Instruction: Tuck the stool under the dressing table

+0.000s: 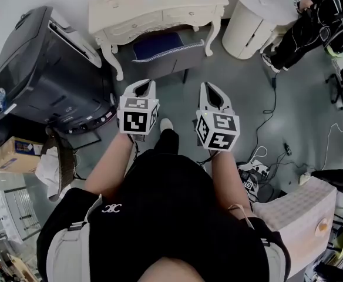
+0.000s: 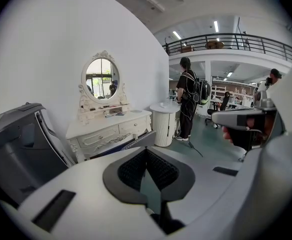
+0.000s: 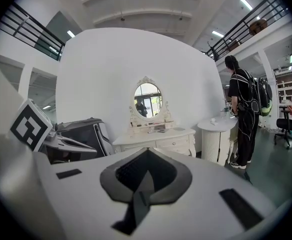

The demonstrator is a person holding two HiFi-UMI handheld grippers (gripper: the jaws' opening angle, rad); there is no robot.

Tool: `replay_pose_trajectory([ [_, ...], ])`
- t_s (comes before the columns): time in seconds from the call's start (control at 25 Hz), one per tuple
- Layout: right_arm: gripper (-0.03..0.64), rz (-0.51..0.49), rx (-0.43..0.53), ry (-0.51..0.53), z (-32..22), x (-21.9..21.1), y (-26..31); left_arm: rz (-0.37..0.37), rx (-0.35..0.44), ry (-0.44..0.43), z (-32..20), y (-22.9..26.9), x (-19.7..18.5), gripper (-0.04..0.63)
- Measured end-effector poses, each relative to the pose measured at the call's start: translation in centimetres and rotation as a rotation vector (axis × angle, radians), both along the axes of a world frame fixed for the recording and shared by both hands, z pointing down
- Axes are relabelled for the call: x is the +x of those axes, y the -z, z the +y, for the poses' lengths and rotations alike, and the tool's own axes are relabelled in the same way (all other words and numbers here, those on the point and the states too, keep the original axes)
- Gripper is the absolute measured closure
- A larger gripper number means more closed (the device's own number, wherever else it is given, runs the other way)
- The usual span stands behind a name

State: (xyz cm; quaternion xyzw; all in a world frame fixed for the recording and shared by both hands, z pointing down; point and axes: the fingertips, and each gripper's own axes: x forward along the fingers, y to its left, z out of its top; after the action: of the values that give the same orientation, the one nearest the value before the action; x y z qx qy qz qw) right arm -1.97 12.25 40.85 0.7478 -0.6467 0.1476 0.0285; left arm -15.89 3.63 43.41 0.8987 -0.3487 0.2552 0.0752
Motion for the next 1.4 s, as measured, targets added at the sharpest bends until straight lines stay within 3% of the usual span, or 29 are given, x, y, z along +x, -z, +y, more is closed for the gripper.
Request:
replay_pose_trajectory([
  [0.92,0.607,-0.001,-0.136,-0.037,-17.4,11.1,-1.6,0.009,-0.089,-0.066,-16.8,-1.5,11.3,0.588],
  [1.2,0.607,0.015,-0.156,0.024,-23.0,11.3,-2.4,-0.014,-0.099,-0.059,-21.5,-2.0,12.3,0.588],
  [1.4,0.607,0.057,-0.148,0.141,-26.0,11.9,-2.6,-0.013,-0.089,0.001,-23.6,-2.2,12.4,0.588],
])
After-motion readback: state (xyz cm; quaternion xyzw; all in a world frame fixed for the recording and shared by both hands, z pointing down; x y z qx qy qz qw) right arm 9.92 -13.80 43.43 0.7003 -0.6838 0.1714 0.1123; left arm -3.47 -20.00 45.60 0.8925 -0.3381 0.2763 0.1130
